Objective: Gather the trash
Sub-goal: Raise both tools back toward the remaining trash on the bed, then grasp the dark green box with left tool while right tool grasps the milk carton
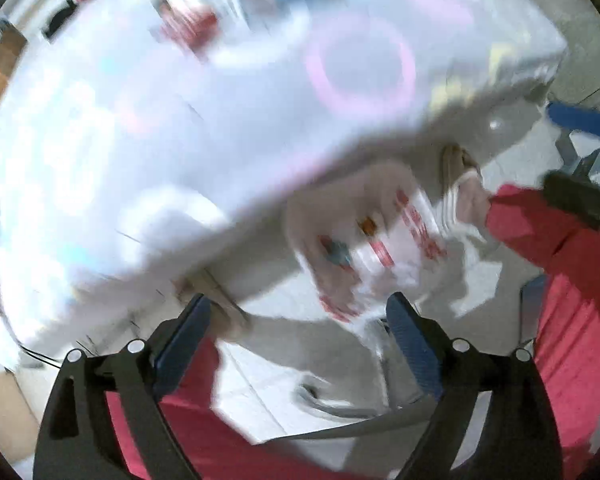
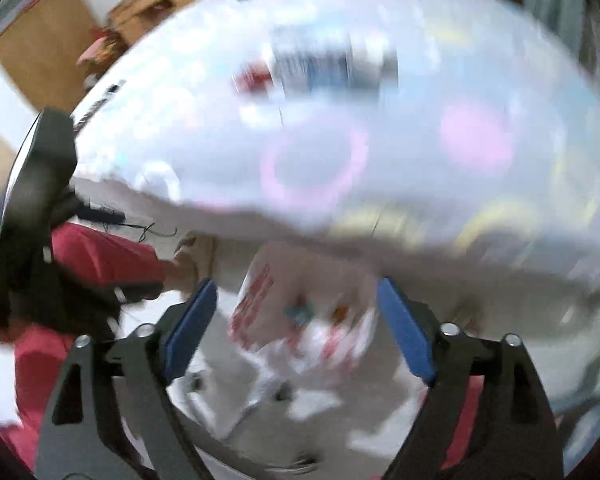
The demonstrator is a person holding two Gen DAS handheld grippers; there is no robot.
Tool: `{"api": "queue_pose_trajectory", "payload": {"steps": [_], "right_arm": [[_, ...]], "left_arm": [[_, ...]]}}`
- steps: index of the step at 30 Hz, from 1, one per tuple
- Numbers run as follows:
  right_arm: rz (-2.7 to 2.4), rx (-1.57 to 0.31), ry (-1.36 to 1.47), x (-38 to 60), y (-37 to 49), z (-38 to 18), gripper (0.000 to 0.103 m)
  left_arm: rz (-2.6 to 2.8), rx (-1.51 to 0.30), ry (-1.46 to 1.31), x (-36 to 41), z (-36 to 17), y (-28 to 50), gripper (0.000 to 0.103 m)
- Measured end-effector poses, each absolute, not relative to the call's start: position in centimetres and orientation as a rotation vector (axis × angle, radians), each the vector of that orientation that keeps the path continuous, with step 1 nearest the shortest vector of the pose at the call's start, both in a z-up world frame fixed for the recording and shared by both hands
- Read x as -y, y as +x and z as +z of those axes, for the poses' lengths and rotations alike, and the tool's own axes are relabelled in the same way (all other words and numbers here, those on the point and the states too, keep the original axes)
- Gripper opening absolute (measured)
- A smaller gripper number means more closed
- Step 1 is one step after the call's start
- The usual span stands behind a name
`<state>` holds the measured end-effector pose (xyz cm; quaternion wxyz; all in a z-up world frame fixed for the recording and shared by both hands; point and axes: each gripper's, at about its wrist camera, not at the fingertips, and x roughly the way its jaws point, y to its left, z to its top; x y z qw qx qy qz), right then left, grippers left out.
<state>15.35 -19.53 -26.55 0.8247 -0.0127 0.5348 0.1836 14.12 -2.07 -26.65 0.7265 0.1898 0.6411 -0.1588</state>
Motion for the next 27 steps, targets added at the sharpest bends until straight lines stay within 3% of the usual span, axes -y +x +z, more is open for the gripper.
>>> {"api": "queue_pose_trajectory", "payload": {"steps": [3,11,19,27], "right_arm": [[0.460,-1.014,-0.114,19.8,16.0,-20.2,0.097],[0.696,-0.889,-0.326,19.5,20.5,-10.2,0.097],[0.856,-0.955,-0.462,17.6,27.7,-10.1,0.097],[0.926,-1.007,-0.584,14.8,34.3,-13.3,0.097]], "left_arm": [[-0.359,-1.334,0.394,0.4,-21.1,16.5,0.091],[-0.494,-1.207,0.588,-0.7,-11.5,24.7,0.094],[-0.590,-1.228,0.681,0.2,-11.0,34.0,0.094],[-0.654,-1.281,0.780,2.7,-14.5,41.7,0.094]]}}
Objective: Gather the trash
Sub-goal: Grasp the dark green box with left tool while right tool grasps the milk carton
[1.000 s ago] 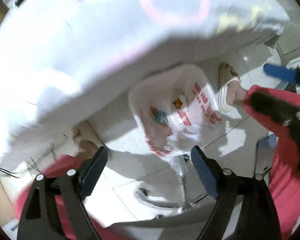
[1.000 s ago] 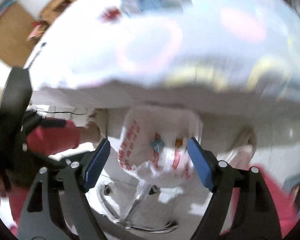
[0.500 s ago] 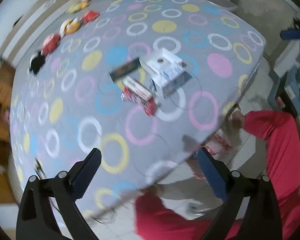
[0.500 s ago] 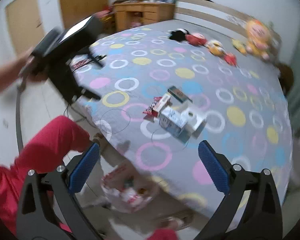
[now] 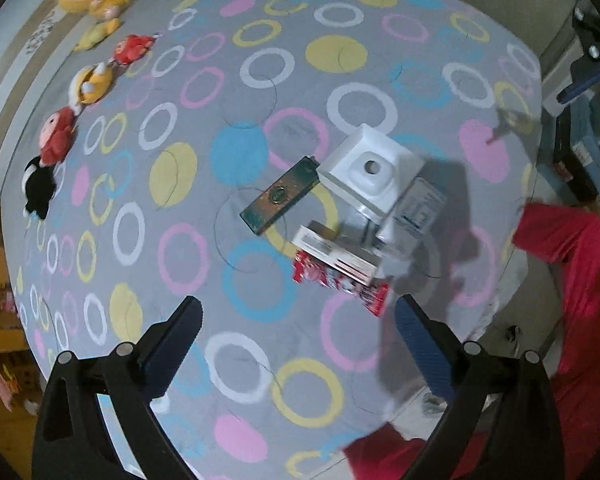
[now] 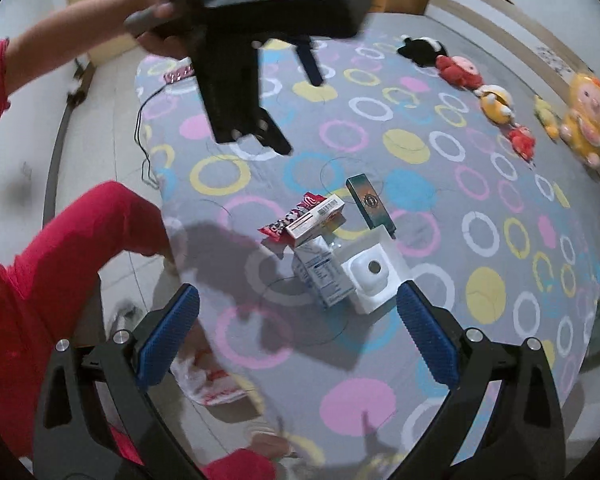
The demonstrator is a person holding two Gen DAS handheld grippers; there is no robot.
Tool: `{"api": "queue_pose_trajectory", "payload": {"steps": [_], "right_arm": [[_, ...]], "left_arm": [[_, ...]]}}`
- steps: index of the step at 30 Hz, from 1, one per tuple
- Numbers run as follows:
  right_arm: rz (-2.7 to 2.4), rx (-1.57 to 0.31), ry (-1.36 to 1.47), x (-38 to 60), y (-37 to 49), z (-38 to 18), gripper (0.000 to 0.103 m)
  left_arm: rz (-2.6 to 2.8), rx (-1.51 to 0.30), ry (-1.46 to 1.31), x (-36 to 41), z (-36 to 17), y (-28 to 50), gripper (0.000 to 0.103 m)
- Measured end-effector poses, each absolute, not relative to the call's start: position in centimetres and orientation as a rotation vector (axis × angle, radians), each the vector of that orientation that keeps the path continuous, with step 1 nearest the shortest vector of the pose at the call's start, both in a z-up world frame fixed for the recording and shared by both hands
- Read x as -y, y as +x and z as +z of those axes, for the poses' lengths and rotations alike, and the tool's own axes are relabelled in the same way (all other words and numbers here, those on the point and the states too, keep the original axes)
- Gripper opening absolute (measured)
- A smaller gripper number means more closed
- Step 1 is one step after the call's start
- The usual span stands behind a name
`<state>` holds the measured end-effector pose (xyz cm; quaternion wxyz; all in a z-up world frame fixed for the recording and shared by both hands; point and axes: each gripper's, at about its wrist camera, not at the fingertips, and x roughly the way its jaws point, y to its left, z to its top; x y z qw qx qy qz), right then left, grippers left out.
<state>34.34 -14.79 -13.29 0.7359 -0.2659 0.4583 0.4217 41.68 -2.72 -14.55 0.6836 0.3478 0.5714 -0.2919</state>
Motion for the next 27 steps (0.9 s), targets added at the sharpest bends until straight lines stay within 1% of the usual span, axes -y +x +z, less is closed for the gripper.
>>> {"api": "queue_pose_trajectory", "payload": {"steps": [3,7,11,16,18,22,23,24,25,27], "right_arm": [[0.974,-1.027,-0.587,14.0,36.0,-14.6,0.096],[1.015,-1.079,-0.597,12.9,38.2,-18.0,0.097],[1.042,-1.138,-0.583,12.2,39.3,-21.5,0.096],[1.061,-1.209,-0.584,11.9,40.2,-25.4,0.096],[1.072,-1.223,-0.572,11.8,40.5,-26.2,0.093],[1.079,-1.235,-0.569,11.4,41.0,-27.6,0.092],[1.082,-1.238,-0.562,11.4,41.2,-27.9,0.086],[1.084,-1.241,-0.559,11.3,41.3,-28.3,0.076],[1.084,-1.246,-0.560,11.3,41.5,-28.5,0.073],[1.080,-1.254,-0.572,11.4,41.8,-29.0,0.073]], "left_arm": [[-0.693,-1.290,0.844,3.9,-16.6,43.0,0.094],[-0.716,-1.304,0.928,5.2,-19.9,44.9,0.094],[-0.725,-1.356,0.921,5.4,-23.1,47.5,0.094],[-0.728,-1.346,0.936,5.5,-24.9,49.3,0.094],[-0.736,-1.347,0.932,5.5,-25.6,49.8,0.094],[-0.753,-1.353,0.938,5.8,-27.1,50.6,0.094],[-0.753,-1.355,0.942,5.9,-27.4,50.7,0.094],[-0.754,-1.352,0.950,6.1,-27.7,50.8,0.094],[-0.757,-1.347,0.964,6.1,-28.1,50.9,0.094],[-0.759,-1.351,0.977,6.2,-28.7,51.1,0.094]]}}
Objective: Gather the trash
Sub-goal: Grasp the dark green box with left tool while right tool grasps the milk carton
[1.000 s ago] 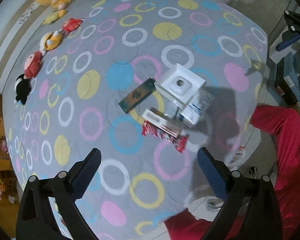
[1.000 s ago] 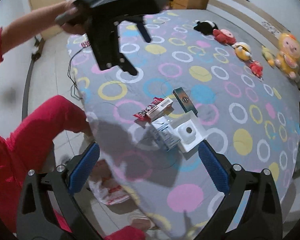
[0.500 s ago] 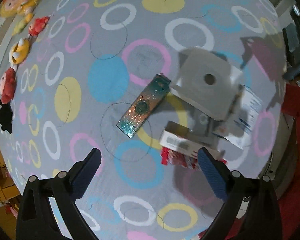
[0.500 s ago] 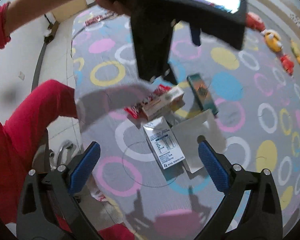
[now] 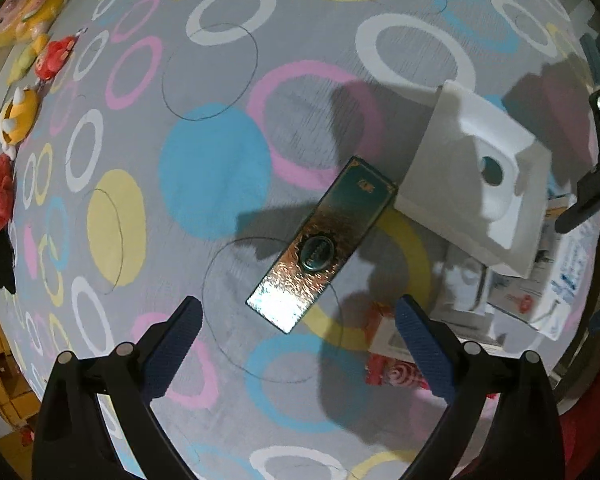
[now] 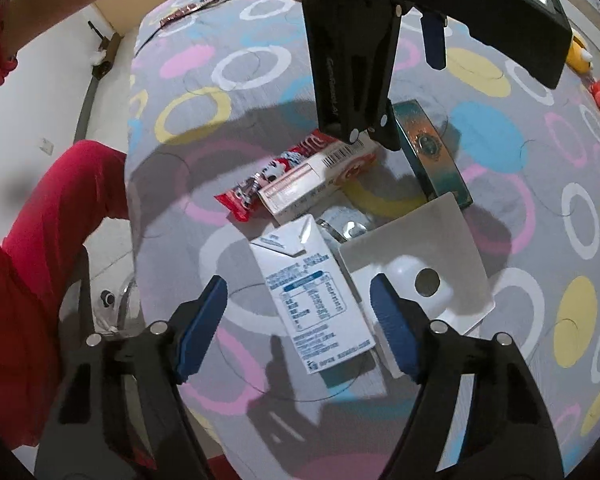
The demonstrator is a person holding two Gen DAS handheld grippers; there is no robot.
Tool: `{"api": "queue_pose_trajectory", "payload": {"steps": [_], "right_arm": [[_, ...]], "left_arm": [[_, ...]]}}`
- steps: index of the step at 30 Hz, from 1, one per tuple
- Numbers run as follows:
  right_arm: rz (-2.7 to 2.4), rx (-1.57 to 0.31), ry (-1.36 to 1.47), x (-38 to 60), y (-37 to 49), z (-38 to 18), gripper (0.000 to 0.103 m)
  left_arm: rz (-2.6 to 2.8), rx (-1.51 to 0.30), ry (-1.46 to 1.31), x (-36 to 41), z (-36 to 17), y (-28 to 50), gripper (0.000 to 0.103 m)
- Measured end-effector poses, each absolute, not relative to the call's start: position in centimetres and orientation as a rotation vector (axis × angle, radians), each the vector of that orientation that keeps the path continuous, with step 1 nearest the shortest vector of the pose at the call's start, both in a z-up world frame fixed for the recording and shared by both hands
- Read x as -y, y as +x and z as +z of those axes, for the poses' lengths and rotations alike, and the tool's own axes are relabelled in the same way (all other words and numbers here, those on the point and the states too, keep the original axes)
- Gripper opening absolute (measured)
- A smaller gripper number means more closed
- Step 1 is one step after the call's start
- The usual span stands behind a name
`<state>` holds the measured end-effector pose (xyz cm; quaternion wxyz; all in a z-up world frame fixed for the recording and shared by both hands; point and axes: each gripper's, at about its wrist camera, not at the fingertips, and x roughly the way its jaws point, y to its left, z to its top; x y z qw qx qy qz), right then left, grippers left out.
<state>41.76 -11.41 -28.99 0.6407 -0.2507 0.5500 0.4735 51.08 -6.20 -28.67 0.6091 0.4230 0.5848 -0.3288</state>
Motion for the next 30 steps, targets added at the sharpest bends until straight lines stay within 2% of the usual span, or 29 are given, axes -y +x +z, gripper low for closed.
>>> {"api": "queue_pose_trajectory", "payload": {"steps": [10,11,12,15,23,30], "right_arm": [[1.087,-1.261,-0.586,11.3,41.5,-29.5,0.073],[1.087,-1.261,-0.592,11.3,41.5,-29.7,0.070],[1.086,-1.262,-0.595,11.3,41.5,-29.7,0.062],[1.078,-1.273,-0.599,11.3,41.7,-29.9,0.056],[1.067,-1.263,-0.610,11.8,41.6,-29.9,0.052],[1.067,-1.273,-0.627,11.4,40.9,-30.3,0.048]], "left_arm": [[-0.773,-1.380,0.990,6.6,-31.2,52.5,0.094],[-0.772,-1.382,0.985,6.7,-31.4,52.7,0.094],[-0.775,-1.384,0.975,6.9,-31.6,53.0,0.094],[-0.786,-1.385,0.951,7.2,-31.9,53.4,0.093],[-0.776,-1.429,0.945,8.0,-33.8,53.9,0.073],[-0.736,-1.413,0.859,7.7,-34.3,55.0,0.066]]}}
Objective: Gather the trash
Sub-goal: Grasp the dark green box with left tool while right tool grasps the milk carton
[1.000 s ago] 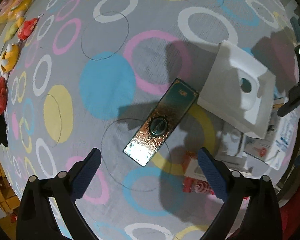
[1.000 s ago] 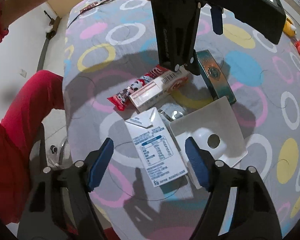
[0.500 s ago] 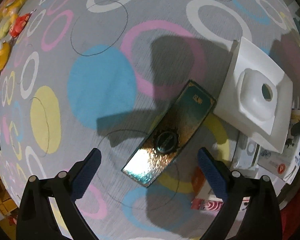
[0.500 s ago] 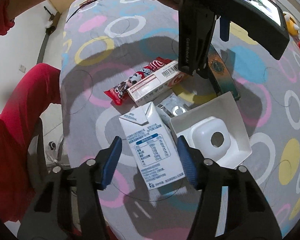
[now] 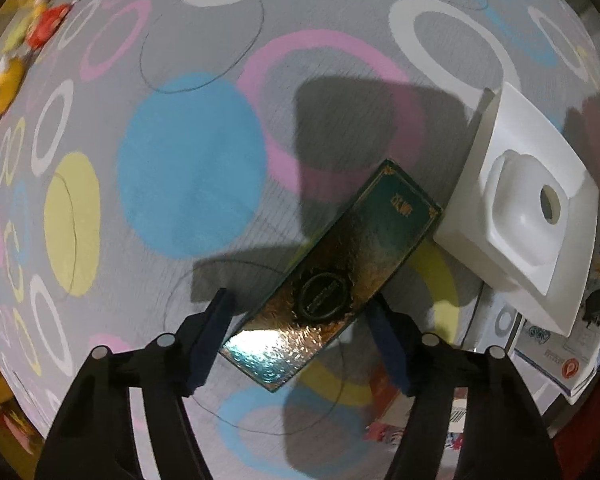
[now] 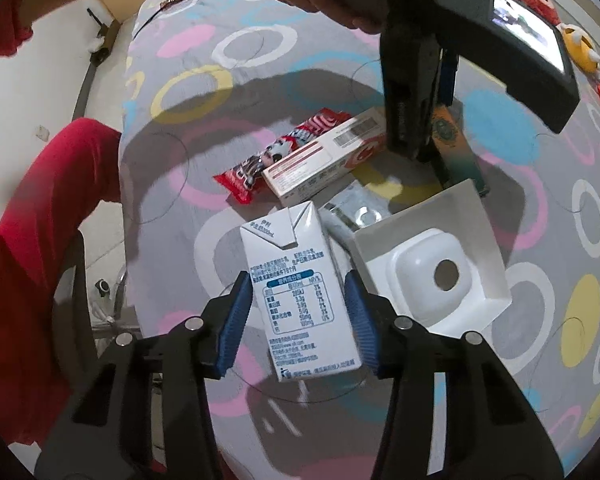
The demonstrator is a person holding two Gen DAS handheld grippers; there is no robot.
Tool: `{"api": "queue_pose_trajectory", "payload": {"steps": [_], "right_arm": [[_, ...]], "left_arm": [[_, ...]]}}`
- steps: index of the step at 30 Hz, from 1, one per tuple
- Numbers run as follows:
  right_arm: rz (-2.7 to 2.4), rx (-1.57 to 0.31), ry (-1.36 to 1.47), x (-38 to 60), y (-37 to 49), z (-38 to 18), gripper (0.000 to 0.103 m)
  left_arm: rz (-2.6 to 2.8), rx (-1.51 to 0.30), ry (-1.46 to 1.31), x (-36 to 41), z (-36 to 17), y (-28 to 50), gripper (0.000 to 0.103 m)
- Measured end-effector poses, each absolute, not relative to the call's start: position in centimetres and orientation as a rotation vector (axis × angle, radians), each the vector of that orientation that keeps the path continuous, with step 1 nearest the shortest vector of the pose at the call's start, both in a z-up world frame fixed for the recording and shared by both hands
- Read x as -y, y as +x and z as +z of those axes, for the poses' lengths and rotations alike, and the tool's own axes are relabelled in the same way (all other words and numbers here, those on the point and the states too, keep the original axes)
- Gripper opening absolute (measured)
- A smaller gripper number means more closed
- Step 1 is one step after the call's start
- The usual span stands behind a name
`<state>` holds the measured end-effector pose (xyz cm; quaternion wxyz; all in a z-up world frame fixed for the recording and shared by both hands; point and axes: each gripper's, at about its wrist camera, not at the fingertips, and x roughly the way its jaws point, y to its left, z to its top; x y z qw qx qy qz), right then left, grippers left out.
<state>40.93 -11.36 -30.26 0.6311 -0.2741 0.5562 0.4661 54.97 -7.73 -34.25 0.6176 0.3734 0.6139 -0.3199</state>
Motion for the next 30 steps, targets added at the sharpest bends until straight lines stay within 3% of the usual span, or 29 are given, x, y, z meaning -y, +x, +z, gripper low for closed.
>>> {"api": "queue_pose_trajectory", "payload": {"steps": [10,22,30], "right_arm": [[0.982,-1.273,-0.615,11.2,40.0,-30.9,0.043],[0.641,-1.258,-0.437,13.2,38.4,-29.5,0.042],[0.441,-1.136,-0.298,15.8,36.3,-23.7,0.042]], "left_arm": [[-0.623,-1.385,0.755,7.5,-33.9,54.4,0.040],[-0.230,-1.363,0.541,3.8,-31.4,55.4,0.036],[-0.188,-1.274,0.451,1.3,-24.5,52.0,0.036]]}}
